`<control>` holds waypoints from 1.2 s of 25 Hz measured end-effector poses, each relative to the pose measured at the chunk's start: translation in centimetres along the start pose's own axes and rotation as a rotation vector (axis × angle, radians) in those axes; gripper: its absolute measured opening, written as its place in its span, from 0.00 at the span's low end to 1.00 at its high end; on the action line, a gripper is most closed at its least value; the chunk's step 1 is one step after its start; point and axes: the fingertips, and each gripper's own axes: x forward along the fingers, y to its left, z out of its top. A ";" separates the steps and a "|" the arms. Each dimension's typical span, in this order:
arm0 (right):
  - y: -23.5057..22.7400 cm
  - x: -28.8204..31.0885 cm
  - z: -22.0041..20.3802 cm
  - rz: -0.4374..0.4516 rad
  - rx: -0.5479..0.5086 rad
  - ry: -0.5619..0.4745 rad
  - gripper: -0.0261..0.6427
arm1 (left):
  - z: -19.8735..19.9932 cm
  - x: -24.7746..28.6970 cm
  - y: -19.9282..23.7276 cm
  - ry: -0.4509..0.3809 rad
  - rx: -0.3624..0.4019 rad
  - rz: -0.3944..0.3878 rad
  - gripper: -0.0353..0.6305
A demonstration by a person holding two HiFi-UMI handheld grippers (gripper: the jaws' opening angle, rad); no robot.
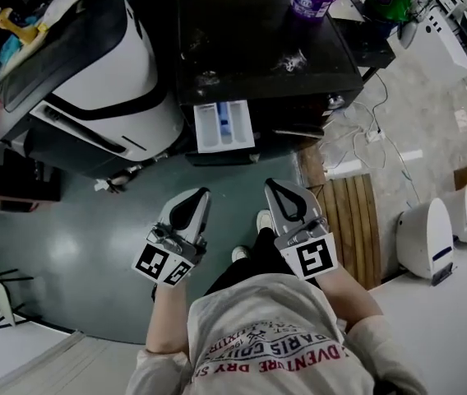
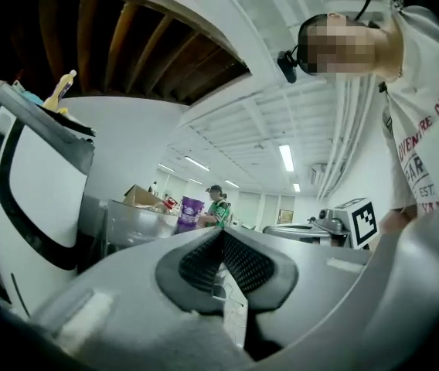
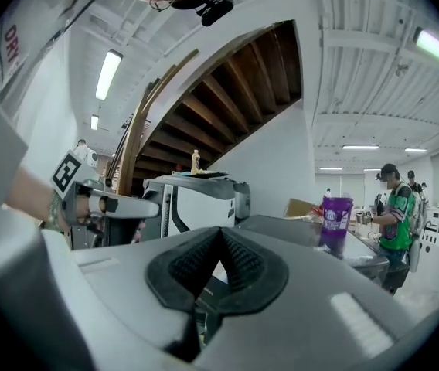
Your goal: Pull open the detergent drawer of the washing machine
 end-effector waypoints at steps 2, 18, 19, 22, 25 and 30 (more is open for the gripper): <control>0.2 -0.5 1.7 0.015 -0.009 -0.015 0.04 | 1.8 -0.3 -1.0 0.007 0.041 -0.023 0.04; 2.9 -4.2 5.4 0.039 -0.031 -0.035 0.04 | 6.2 -3.5 -4.1 0.075 0.319 0.053 0.04; 3.0 -4.2 5.4 0.041 -0.033 -0.030 0.04 | 6.1 -3.6 -4.0 0.082 0.327 0.058 0.04; 3.2 -4.2 5.4 0.047 -0.038 -0.021 0.04 | 6.1 -3.9 -4.0 0.084 0.333 0.057 0.04; 3.7 -4.1 5.3 0.042 -0.043 -0.013 0.04 | 6.2 -4.3 -4.0 0.090 0.338 0.061 0.04; 4.4 -4.3 5.3 0.023 -0.095 0.002 0.04 | 6.0 -4.6 -4.4 0.095 0.332 0.035 0.04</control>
